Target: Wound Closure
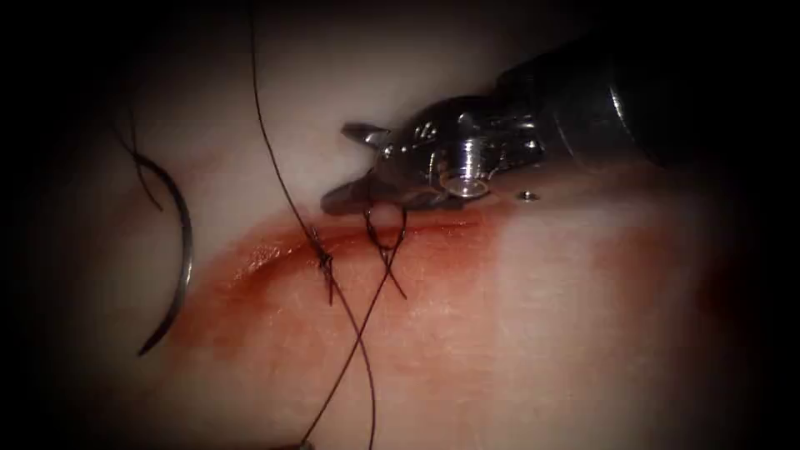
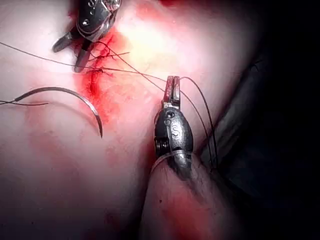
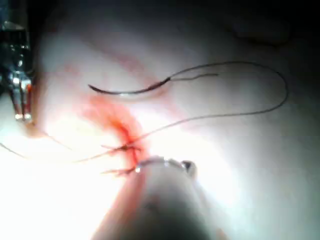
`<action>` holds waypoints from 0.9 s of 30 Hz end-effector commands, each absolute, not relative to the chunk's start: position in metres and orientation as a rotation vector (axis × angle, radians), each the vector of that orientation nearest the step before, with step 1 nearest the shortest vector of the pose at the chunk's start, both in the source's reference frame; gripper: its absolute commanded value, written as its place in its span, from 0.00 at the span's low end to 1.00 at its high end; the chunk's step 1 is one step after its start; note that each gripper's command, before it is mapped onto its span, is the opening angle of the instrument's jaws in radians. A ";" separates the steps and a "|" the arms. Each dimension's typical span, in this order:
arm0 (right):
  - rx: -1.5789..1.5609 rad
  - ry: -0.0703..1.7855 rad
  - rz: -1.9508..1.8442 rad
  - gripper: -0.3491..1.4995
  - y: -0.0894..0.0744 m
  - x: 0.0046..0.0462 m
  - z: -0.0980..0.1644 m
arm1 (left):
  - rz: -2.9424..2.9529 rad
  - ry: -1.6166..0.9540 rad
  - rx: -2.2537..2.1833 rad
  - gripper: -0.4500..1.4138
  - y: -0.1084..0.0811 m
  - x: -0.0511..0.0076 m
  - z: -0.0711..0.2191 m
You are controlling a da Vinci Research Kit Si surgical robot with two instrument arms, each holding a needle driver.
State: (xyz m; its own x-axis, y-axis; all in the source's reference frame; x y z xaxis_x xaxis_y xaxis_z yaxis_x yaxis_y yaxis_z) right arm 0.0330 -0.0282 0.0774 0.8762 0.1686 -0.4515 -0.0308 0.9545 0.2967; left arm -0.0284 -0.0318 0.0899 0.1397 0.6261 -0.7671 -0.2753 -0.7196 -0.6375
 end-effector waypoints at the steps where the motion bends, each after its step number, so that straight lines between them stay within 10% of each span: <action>1: 0.274 0.504 0.109 0.84 -0.028 0.0334 0.077 | 1.662 -0.345 -1.730 0.00 -0.033 -0.0290 0.090; 27: 0.256 0.547 0.101 0.83 -0.025 0.0315 0.074 | 1.662 -0.345 -1.730 0.00 -0.033 -0.0291 0.090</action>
State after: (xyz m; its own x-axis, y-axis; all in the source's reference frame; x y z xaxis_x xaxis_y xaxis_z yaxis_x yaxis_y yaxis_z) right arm 0.0308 -0.0248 0.0739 0.8509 0.1527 -0.5026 -0.0192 0.9652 0.2606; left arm -0.0285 -0.0319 0.0899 0.1393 0.6261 -0.7672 -0.2745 -0.7199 -0.6374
